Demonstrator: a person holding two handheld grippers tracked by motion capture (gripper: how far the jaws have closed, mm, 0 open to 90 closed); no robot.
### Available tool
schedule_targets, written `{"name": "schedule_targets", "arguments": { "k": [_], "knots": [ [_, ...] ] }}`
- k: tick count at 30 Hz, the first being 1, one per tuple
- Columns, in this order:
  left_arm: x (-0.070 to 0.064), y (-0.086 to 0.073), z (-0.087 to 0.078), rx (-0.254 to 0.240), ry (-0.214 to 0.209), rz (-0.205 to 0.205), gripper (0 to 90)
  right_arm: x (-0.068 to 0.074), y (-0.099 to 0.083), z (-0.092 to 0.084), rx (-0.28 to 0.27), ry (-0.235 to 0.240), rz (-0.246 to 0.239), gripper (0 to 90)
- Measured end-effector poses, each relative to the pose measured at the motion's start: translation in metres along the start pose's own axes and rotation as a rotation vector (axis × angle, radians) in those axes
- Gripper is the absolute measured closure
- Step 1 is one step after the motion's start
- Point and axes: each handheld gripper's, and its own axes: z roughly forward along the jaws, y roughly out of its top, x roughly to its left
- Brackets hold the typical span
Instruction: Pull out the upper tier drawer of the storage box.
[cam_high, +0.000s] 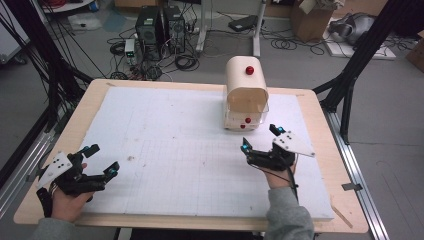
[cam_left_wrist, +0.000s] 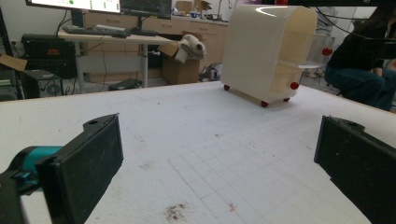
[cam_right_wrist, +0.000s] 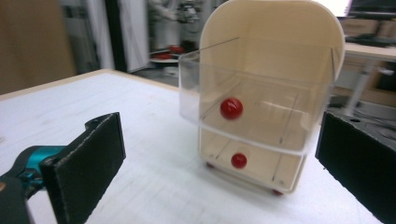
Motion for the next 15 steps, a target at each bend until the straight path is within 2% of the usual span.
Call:
{"name": "schedule_targets", "arguments": {
  "k": [5,6,8,12,15],
  "knots": [
    [-0.001,0.000,0.002,0.003,-0.002,0.004,1.7,-0.026,-0.010,-0.029,-0.003,0.053,-0.011,0.1],
    [-0.001,0.000,0.002,0.003,-0.002,0.004,1.7,-0.026,-0.010,-0.029,-0.003,0.053,-0.011,0.1],
    [-0.002,0.000,0.002,0.002,-0.004,0.002,1.7,-0.036,-0.018,-0.042,0.002,0.070,0.005,0.1],
    [-0.002,0.000,0.002,0.002,-0.004,0.004,1.7,-0.046,-0.026,-0.055,0.003,0.057,0.020,0.1],
    [-0.002,0.000,0.003,0.001,-0.004,0.006,1.7,-0.056,-0.033,-0.070,0.001,0.029,0.042,0.1]
  ]
}}
